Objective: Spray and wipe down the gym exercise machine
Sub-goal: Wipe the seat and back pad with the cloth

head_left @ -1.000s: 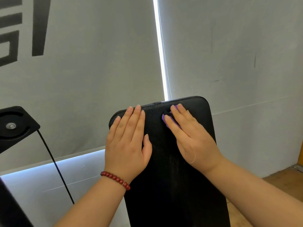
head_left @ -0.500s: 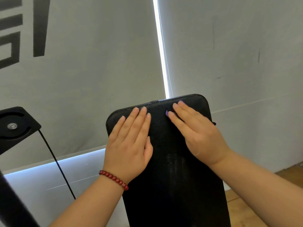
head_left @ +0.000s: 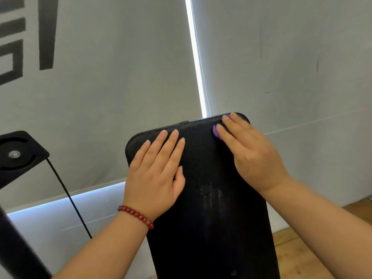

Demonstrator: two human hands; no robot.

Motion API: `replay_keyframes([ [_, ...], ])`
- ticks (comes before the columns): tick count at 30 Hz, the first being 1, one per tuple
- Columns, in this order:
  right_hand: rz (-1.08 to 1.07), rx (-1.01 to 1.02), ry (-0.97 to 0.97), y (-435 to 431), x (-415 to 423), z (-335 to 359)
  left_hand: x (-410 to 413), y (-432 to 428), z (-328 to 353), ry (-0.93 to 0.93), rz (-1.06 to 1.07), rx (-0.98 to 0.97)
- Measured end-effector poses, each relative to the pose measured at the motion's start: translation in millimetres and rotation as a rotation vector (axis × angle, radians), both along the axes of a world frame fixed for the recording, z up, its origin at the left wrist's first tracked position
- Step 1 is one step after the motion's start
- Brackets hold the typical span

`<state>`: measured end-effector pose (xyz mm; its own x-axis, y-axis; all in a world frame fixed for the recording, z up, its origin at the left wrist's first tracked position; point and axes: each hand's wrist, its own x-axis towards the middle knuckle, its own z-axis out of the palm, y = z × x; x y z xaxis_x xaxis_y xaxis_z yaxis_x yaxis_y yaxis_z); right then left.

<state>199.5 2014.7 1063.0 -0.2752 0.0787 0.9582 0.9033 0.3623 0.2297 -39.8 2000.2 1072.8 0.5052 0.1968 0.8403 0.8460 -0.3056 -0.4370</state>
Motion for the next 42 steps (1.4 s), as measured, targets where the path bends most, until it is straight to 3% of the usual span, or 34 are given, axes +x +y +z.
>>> replay_keyframes([
  [3,0.01,-0.003,0.129,3.8,-8.9,2.8,0.4,-0.4,0.2,0.0,-0.006,0.001],
  [8,0.022,-0.073,0.085,-20.2,-0.5,-45.1,1.7,-1.5,1.4,0.009,-0.002,0.0],
  [14,0.03,-0.007,0.224,-3.5,-13.2,-12.7,28.1,-7.6,3.2,0.157,-0.014,-0.075],
  [21,0.043,-0.071,0.222,-17.6,-7.0,-57.4,35.4,-2.0,-5.4,0.219,0.037,-0.077],
  [27,0.082,0.008,0.233,-6.5,-14.6,-23.2,35.7,-2.5,-6.2,0.214,0.027,-0.078],
  [34,0.025,-0.068,0.235,-26.6,-10.6,-73.9,35.4,-4.2,-6.6,0.243,0.015,-0.093],
  [39,0.018,-0.013,0.303,-14.8,-17.9,-39.2,35.1,-4.2,-7.6,0.292,-0.03,-0.095],
  [42,0.022,-0.036,0.301,-18.4,-15.1,-59.5,34.9,-4.4,-8.1,0.291,-0.034,-0.092],
])
